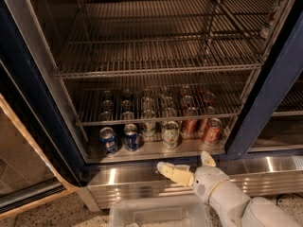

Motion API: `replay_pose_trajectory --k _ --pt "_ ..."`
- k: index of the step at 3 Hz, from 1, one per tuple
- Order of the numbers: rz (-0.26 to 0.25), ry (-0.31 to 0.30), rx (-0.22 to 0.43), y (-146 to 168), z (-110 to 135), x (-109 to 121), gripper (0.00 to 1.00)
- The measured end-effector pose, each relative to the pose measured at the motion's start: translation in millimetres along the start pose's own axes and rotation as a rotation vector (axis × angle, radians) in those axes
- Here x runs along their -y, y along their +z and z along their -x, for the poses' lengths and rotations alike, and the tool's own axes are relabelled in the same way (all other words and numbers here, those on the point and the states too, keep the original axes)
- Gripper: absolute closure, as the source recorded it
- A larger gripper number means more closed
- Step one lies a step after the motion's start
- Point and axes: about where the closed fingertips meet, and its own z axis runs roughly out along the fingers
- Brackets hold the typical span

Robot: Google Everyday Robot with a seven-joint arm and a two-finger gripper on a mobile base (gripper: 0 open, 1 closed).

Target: Pick coke can from bottom shelf of fridge

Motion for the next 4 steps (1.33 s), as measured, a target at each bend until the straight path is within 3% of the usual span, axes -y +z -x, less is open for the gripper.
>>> replay_pose_trajectory --k 1,2,3,4 --pt "-0.032 -0.021 0.011 3 -2 4 0.0" --pt "-0.082 -0.103 0.035 12 -8 -1 0.0" --pt "-0.212 -0.137 0.083 12 -9 27 0.0" --pt "-0.278 -0.136 0.081 8 -10 45 0.0"
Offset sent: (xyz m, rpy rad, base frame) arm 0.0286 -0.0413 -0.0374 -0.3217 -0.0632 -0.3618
